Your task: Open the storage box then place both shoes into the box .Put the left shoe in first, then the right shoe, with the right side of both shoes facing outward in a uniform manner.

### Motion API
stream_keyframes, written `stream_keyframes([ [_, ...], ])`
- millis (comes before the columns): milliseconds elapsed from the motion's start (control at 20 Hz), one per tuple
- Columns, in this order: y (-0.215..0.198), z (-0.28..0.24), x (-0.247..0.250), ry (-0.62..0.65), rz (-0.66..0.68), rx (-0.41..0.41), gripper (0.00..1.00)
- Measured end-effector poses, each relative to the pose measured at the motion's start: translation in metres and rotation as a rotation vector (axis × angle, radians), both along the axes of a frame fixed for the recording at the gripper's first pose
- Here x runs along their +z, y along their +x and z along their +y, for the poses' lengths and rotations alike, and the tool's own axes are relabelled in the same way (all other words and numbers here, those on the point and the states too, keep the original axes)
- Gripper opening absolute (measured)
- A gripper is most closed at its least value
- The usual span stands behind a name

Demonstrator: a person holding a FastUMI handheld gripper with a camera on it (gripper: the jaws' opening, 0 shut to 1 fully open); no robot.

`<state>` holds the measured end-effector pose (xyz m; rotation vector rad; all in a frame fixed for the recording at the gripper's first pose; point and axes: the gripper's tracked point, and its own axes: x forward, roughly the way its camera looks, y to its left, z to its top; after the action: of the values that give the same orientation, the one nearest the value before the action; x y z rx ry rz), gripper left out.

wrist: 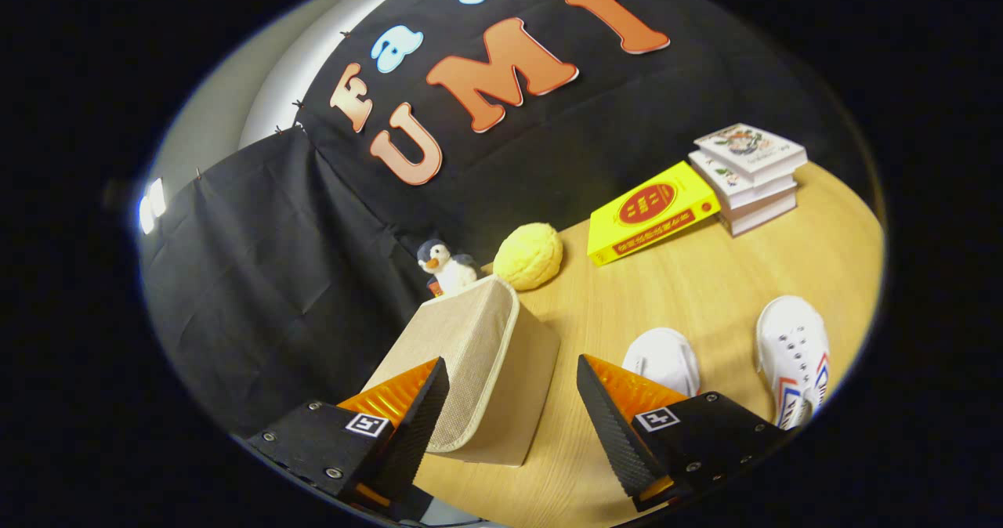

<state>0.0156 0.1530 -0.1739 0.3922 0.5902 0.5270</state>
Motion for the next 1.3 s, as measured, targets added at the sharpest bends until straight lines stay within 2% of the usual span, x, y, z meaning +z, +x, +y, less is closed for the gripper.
stream_keyframes([
  [250, 0.013, 0.018, -0.019, 0.15, 0.112, 0.025, 0.98],
  [400, 0.011, 0.04, -0.027, 0.249, 0.198, 0.077, 0.98],
  [900, -0.007, 0.087, -0.041, 0.368, 0.363, 0.208, 0.96],
  [1150, -0.013, 0.086, -0.034, 0.381, 0.381, 0.218, 0.85],
  [1300, -0.017, 0.081, -0.011, 0.438, 0.388, 0.228, 0.71],
])
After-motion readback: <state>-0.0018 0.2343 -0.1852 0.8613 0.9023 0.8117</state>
